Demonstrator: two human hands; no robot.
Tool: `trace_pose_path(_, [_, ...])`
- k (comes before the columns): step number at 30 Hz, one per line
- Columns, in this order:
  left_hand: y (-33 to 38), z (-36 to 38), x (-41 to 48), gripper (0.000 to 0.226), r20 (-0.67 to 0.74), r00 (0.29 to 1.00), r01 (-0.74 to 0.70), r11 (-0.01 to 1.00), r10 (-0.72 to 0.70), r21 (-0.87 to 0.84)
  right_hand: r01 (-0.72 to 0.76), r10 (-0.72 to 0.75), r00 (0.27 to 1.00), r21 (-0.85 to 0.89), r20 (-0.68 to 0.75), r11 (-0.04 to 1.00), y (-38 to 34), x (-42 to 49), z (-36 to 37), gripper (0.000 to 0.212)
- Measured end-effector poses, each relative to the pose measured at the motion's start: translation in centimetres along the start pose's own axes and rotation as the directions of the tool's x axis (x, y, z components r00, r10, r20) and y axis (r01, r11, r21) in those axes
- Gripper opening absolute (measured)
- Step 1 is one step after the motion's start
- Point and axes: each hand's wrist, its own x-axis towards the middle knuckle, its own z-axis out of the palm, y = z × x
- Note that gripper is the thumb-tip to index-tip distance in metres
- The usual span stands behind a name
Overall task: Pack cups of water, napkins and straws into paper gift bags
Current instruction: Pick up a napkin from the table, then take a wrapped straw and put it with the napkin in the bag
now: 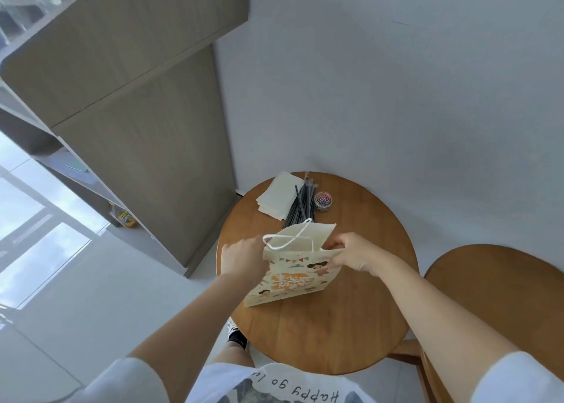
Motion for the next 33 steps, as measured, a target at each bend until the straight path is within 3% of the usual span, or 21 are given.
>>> trace_pose_path(2, [-0.2,-0.4,0.5,0.014,0.023,1.0,-0.012,1.0,0.012,-0.001,0.019,-0.022,0.999,-0.077,-0.027,0.997,0.2,-0.3,0.2,0.028])
trace_pose_path(3, [-0.3,-0.5,0.7,0.015,0.042,0.999,-0.022,1.0,0.023,-0.001,0.045,-0.06,0.995,-0.194,-0.073,0.98,0.2,-0.5,0.3,0.022])
trace_pose_path(6, [-0.5,-0.9,1.2,0.022,0.11,0.992,-0.054,0.998,0.057,-0.025,0.134,-0.299,0.938,-0.613,-0.175,0.779,0.0,-1.0,0.6,0.012])
trace_pose_path(8, [-0.7,-1.3,1.5,0.022,0.142,0.988,-0.054,0.997,0.062,-0.06,0.185,-0.362,0.923,-0.673,-0.13,0.716,-0.1,-1.1,0.7,0.013])
trace_pose_path(13, [-1.2,-2.4,2.1,0.024,0.157,0.984,-0.073,0.995,0.084,-0.071,0.222,-0.364,0.931,-0.77,-0.014,0.599,0.1,-1.0,1.0,0.026])
trace_pose_path(17, [-1.8,-2.9,3.0,0.031,0.186,0.978,-0.078,0.992,0.095,-0.097,0.292,-0.522,0.845,-0.723,-0.111,0.626,1.2,-1.4,2.1,0.022])
trace_pose_path(19, [-1.5,-3.2,3.4,0.032,0.215,0.969,-0.107,0.99,0.125,-0.093,0.291,-0.527,0.831,-0.67,-0.177,0.683,1.8,-1.6,2.5,0.014])
trace_pose_path(21, [-1.2,-3.4,3.8,0.031,0.243,0.958,-0.128,0.985,0.153,-0.115,0.254,-0.461,0.85,-0.57,-0.254,0.782,2.0,-1.8,2.6,0.007])
trace_pose_path(24, [-1.1,-3.9,5.0,0.032,0.29,0.935,-0.163,0.973,0.205,-0.162,0.205,-0.366,0.886,-0.469,-0.284,0.859,2.2,-1.6,2.3,0.018])
trace_pose_path(26, [-1.2,-4.5,5.9,0.031,0.334,0.911,-0.192,0.966,0.241,-0.175,0.2,-0.327,0.908,-0.416,-0.262,0.887,2.3,-1.2,2.0,0.008])
trace_pose_path(28, [-1.1,-5.2,6.6,0.028,0.375,0.889,-0.206,0.961,0.263,-0.186,0.16,-0.259,0.938,-0.371,-0.232,0.915,2.3,-0.7,1.8,0.019])
trace_pose_path(30, [-1.0,-5.7,7.5,0.027,0.413,0.86,-0.223,0.948,0.302,-0.229,0.134,-0.201,0.958,-0.303,-0.203,0.944,1.9,-0.2,1.3,0.017])
trace_pose_path(33, [-0.8,-6.6,9.0,0.033,0.449,0.827,-0.165,0.909,0.339,-0.384,0.139,-0.161,0.978,-0.157,-0.135,0.978,0.5,0.3,0.0,0.022])
